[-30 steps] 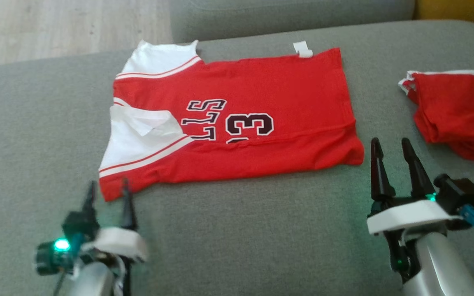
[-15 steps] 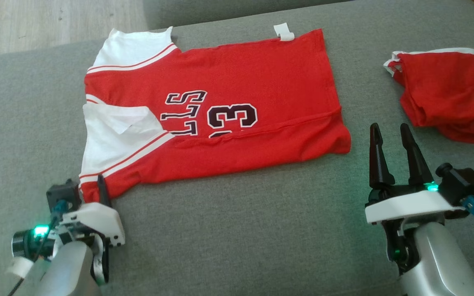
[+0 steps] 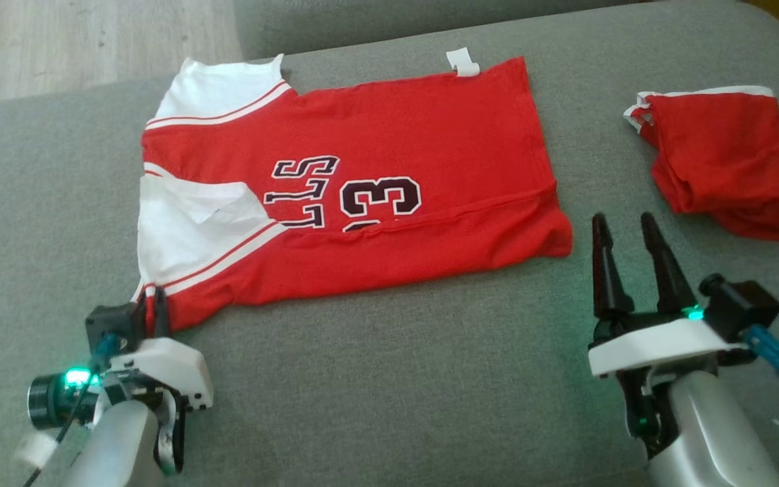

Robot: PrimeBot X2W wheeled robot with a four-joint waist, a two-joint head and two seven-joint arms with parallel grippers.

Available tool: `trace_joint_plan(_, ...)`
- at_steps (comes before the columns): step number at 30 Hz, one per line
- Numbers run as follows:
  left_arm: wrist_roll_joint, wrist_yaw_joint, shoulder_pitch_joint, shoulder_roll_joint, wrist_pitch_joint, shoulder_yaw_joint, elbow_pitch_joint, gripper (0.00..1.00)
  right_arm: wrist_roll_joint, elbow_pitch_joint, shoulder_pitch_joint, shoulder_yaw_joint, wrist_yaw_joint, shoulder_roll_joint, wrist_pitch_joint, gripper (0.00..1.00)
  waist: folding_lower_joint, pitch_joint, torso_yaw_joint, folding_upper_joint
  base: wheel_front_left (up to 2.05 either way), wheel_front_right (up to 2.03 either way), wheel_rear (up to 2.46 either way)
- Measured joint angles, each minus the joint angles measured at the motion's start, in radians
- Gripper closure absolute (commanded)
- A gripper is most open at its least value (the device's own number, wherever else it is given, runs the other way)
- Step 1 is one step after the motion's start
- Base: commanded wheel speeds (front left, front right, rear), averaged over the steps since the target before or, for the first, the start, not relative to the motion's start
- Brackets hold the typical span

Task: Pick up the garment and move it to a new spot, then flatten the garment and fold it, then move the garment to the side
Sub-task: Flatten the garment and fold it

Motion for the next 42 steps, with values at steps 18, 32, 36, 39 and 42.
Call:
trace_joint_plan(18, 0.037, -0.016, 0.011, 0.022, -0.101, -0.067, -0.244, 1.00, 0.047, 0.392, -0.189, -0.051, 0.000, 0.000, 0.171, 0.00, 0.0000, 0.021, 0.059, 0.0000, 0.00, 0.00, 0.00)
trace_joint_plan(32, 0.037, -0.019, 0.011, 0.029, -0.093, -0.084, -0.257, 1.00, 0.193, 0.713, -0.394, 0.080, 0.000, -0.009, 0.169, 1.00, 0.0000, 0.022, 0.094, 0.0000, 0.00, 0.00, 0.00)
trace_joint_plan(36, 0.036, -0.019, 0.012, 0.031, -0.093, -0.087, -0.255, 1.00, 0.185, 0.771, -0.404, 0.110, 0.000, -0.010, 0.109, 1.00, 0.0000, 0.011, 0.091, 0.0000, 0.00, 0.00, 0.00)
trace_joint_plan(39, 0.036, -0.019, 0.016, 0.033, -0.093, -0.087, -0.250, 1.00, 0.170, 0.800, -0.407, 0.117, 0.000, -0.009, 0.063, 1.00, -0.0001, -0.001, 0.085, 0.0000, 0.00, 0.00, 0.00)
trace_joint_plan(42, 0.026, -0.018, 0.023, 0.036, -0.093, -0.087, -0.238, 1.00, 0.151, 0.812, -0.407, 0.118, 0.000, -0.009, 0.037, 1.00, 0.0000, -0.019, 0.077, 0.0000, 0.00, 0.00, 0.00)
